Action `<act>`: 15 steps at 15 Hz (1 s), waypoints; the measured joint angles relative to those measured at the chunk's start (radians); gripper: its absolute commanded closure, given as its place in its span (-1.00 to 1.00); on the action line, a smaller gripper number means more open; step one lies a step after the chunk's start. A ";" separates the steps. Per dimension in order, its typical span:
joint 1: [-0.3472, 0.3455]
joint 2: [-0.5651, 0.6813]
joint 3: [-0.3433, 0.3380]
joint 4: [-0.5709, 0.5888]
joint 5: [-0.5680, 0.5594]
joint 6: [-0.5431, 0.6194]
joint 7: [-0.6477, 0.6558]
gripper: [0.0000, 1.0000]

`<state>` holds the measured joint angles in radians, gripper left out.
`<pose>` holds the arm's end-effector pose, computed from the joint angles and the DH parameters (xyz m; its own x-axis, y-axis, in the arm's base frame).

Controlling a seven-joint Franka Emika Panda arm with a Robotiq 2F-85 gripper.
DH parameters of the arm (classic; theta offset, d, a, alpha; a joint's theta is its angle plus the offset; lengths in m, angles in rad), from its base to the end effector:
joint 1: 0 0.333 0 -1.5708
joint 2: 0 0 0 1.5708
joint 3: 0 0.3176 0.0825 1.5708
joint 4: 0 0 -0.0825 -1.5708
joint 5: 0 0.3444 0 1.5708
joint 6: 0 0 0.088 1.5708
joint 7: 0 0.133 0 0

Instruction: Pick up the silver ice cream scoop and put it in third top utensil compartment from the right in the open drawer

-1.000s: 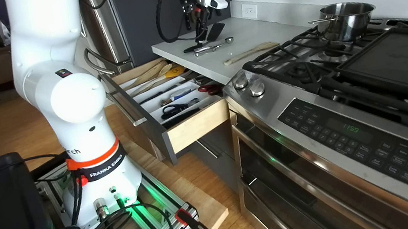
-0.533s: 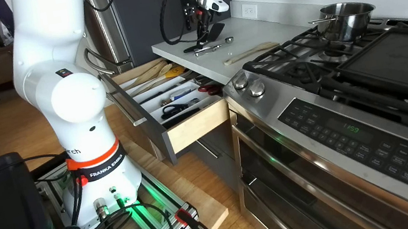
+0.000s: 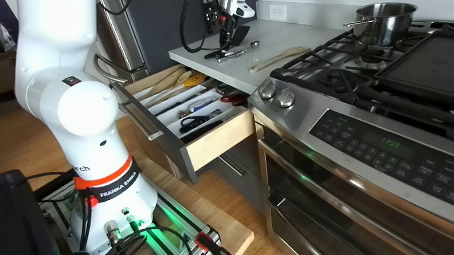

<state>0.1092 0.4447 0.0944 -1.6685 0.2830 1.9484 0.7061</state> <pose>0.5990 0.1438 0.3367 0.7727 -0.5502 -0.3167 -0.6031 -0.7920 -0.0955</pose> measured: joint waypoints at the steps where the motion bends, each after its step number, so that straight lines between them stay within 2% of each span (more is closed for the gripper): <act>1: 0.001 0.003 -0.001 0.003 0.000 -0.010 0.000 0.62; 6: 0.003 0.021 -0.005 0.020 0.000 -0.054 0.000 0.56; 15: 0.011 0.043 -0.016 0.042 -0.002 -0.070 0.000 0.66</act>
<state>0.1199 0.4878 0.0779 -1.6264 0.2815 1.8786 0.7061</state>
